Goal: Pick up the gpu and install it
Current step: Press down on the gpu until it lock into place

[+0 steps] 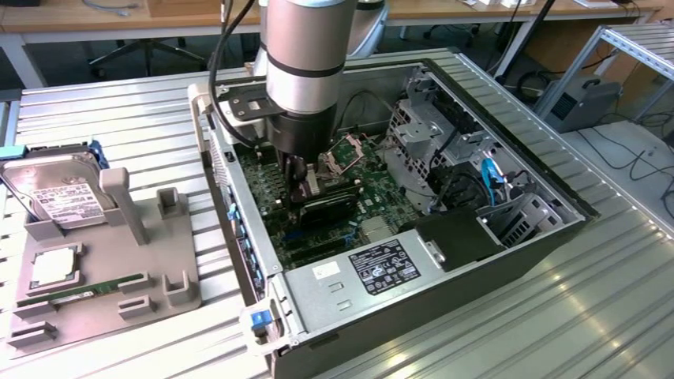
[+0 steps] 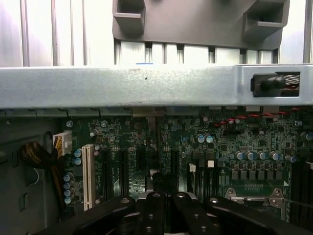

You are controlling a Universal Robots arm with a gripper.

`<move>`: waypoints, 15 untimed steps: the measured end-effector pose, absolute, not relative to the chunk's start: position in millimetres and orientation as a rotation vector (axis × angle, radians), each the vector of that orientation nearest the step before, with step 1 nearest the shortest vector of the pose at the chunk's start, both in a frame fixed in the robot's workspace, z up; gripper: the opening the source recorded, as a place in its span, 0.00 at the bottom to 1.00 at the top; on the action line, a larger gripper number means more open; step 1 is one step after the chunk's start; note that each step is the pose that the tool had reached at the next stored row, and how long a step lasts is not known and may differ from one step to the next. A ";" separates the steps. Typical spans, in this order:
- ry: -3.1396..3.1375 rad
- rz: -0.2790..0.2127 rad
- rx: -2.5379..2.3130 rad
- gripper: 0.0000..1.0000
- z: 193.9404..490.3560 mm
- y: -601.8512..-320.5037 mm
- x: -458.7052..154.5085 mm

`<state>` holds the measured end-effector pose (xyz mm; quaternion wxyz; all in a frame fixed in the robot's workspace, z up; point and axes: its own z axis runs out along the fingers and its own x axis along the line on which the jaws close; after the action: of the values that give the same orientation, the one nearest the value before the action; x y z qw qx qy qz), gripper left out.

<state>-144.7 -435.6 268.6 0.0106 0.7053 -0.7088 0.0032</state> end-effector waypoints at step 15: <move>-2.203 -0.010 2.193 0.11 282.6 -437.6 -123.2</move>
<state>-123.2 -437.6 282.6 0.0166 0.7053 -0.7087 -0.0032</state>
